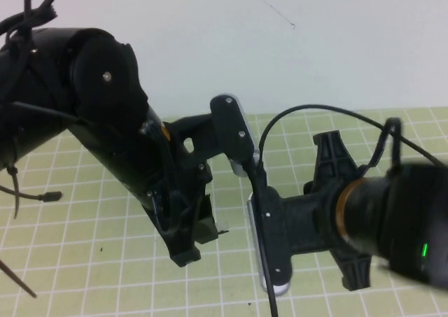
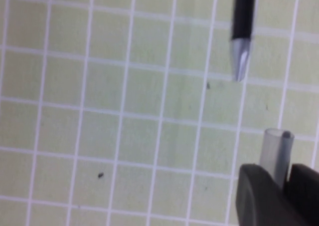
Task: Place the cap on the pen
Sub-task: Put the cap on the pen
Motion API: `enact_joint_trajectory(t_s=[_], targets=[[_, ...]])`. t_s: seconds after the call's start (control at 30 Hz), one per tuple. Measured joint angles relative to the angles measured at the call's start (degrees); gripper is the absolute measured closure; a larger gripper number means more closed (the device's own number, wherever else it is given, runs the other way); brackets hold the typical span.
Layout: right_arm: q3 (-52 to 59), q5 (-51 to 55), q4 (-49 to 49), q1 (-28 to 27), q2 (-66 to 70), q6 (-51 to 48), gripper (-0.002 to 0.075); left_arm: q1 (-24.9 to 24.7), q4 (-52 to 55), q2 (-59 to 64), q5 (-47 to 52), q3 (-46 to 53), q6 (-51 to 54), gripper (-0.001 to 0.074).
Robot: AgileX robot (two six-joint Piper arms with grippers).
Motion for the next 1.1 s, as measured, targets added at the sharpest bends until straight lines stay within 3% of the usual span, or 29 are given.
enact_joint_trajectory(t_s=[0.13,0.33,0.6,0.77,0.8,0.83,0.97,1.1], targets=[[3.16,0.45,-15.05,5.28,-0.10,15.43,0.0665,0.08,-0.02,0.10,-0.51,0.00,-0.23,0.0666],[5.35,-0.78,-15.80,7.86,-0.10,17.33,0.0666,0.08,0.61,0.19,-1.83,0.00,-1.61,0.0666],[5.43,-0.28,-22.62,8.06,-0.10,29.72,0.0666,0.08,0.42,0.19,-2.27,0.00,-1.84,0.0666],[5.43,0.35,-24.61,8.20,-0.10,28.73,0.0666,0.08,0.21,0.19,-2.02,0.00,-1.84,0.0666],[5.43,0.68,-24.61,8.20,-0.10,27.88,0.0666,0.08,0.32,0.19,-1.92,0.00,-1.84,0.0735],[5.43,0.88,-24.69,8.20,-0.10,26.13,0.0666,0.08,0.93,0.19,-1.62,0.00,-1.84,0.0666],[5.43,0.29,-24.97,8.20,-0.10,15.97,0.0666,0.08,5.82,0.19,-0.17,0.00,-1.47,0.0666],[5.43,-1.76,-25.45,8.20,-0.10,13.60,0.0666,3.02,4.50,0.19,-0.05,0.00,0.43,0.0666]])
